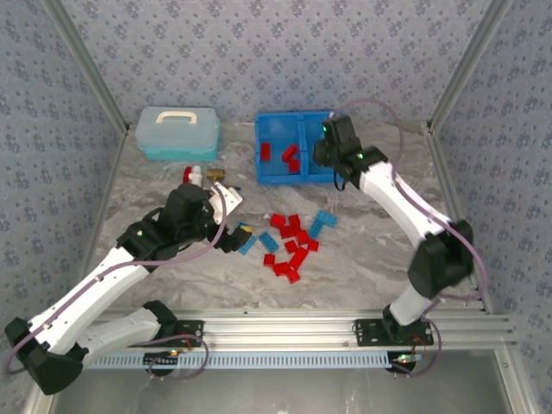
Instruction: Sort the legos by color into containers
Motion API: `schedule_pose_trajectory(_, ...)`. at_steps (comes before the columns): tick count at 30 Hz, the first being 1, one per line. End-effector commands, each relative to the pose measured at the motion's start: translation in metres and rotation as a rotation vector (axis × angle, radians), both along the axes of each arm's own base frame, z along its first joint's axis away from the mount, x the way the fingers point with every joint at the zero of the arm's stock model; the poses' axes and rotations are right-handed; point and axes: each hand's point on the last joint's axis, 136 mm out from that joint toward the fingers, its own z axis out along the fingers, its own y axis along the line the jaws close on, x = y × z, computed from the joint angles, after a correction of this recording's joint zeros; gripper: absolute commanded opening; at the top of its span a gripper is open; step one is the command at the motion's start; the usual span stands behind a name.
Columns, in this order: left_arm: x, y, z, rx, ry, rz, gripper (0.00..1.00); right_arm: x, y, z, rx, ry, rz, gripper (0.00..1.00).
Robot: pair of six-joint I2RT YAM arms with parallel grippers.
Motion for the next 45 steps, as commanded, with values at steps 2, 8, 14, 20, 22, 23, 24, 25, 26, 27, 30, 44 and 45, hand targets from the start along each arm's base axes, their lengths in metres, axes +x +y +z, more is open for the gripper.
schedule_pose_trajectory(2, 0.001, 0.008, 0.013, -0.031, -0.071, 0.027, 0.99, 0.056, -0.008, -0.024, -0.04, 0.062, 0.004, 0.35)
schedule_pose_trajectory(8, 0.002, 0.015, 0.01, 0.013, -0.066, 0.038, 0.99, 0.121, -0.019, -0.061, -0.048, 0.137, -0.036, 0.34)
schedule_pose_trajectory(14, 0.001, 0.015, 0.011, 0.005, -0.071, 0.036, 0.99, 0.154, -0.011, -0.105, -0.004, 0.184, -0.016, 0.38)
schedule_pose_trajectory(20, 0.0, 0.014, 0.012, -0.018, -0.074, 0.022, 0.99, 0.162, -0.004, -0.118, 0.016, 0.209, -0.003, 0.42)
schedule_pose_trajectory(22, 0.0, 0.014, 0.011, -0.017, -0.074, 0.024, 0.99, 0.161, -0.005, -0.112, 0.021, 0.203, 0.0, 0.46)
schedule_pose_trajectory(23, 0.0, 0.014, 0.011, -0.017, -0.073, 0.022, 0.99, 0.16, -0.004, -0.107, 0.021, 0.196, 0.006, 0.49)
schedule_pose_trajectory(24, 0.001, 0.014, 0.011, -0.017, -0.072, 0.024, 0.99, 0.16, -0.004, -0.099, 0.023, 0.187, 0.012, 0.51)
schedule_pose_trajectory(25, 0.001, 0.015, 0.01, -0.015, -0.07, 0.028, 0.99, 0.159, -0.005, -0.092, 0.019, 0.178, 0.019, 0.55)
schedule_pose_trajectory(26, 0.002, 0.016, 0.01, -0.014, -0.068, 0.033, 0.99, 0.157, -0.005, -0.082, 0.018, 0.165, 0.023, 0.56)
schedule_pose_trajectory(27, 0.003, 0.017, 0.01, -0.012, -0.067, 0.038, 0.99, 0.155, -0.007, -0.074, 0.015, 0.157, 0.025, 0.56)
schedule_pose_trajectory(30, 0.005, 0.02, 0.01, -0.016, -0.068, 0.051, 0.99, 0.14, -0.013, -0.036, -0.004, 0.126, 0.03, 0.54)
schedule_pose_trajectory(44, 0.011, 0.015, 0.003, -0.045, -0.011, 0.032, 0.99, -0.071, -0.026, -0.071, -0.263, 0.215, 0.307, 0.59)
schedule_pose_trajectory(45, 0.011, 0.016, 0.003, -0.048, -0.009, 0.034, 0.99, -0.083, -0.028, -0.086, -0.304, 0.28, 0.339, 0.59)
